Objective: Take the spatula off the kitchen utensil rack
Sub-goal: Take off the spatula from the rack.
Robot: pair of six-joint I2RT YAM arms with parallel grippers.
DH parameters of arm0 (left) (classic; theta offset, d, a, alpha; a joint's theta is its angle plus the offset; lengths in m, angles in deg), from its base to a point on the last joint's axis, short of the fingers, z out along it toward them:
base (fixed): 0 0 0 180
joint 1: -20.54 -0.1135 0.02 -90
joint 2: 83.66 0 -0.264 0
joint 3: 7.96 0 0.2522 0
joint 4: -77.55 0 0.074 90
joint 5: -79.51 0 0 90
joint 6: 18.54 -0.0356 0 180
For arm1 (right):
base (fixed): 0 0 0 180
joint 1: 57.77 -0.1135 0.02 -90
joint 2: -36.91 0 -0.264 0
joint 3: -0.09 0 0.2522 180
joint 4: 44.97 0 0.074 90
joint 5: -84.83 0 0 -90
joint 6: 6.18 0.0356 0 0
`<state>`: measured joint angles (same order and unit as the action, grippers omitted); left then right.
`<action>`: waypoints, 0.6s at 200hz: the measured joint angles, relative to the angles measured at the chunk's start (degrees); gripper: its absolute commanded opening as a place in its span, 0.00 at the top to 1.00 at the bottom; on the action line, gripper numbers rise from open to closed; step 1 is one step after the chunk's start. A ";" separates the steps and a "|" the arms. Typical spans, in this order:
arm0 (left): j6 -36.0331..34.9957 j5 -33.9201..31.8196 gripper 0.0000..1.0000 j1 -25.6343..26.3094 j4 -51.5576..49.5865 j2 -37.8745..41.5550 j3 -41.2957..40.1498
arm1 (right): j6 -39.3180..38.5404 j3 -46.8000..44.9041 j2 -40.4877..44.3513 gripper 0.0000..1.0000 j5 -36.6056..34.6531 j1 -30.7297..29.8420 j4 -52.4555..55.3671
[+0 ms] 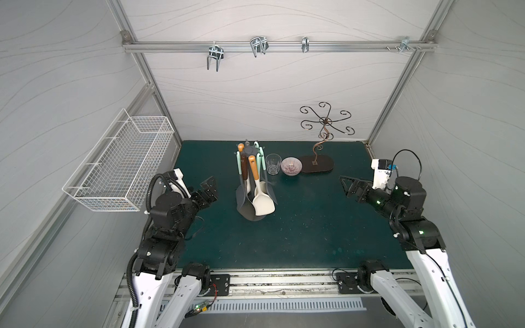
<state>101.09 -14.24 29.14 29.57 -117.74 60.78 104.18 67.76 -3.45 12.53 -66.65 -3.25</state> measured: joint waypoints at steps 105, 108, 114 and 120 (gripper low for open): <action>-1.60 6.64 0.00 -0.02 -13.11 -6.80 5.09 | -4.87 0.09 -14.51 0.12 11.47 -18.47 -10.56; -1.77 6.93 0.00 -0.02 -13.14 -7.17 5.18 | -5.27 0.28 -15.06 0.13 11.52 -19.10 -10.75; -2.19 7.52 0.00 -0.02 -13.22 -8.00 5.35 | -6.08 0.61 -16.09 0.14 11.52 -20.09 -11.13; -2.54 7.96 0.00 -0.02 -13.31 -8.70 5.44 | -6.88 0.98 -17.00 0.14 11.50 -20.85 -11.54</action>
<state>98.55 -6.28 29.12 16.26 -126.44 66.23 97.29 68.74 -20.45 24.02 -87.50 -14.79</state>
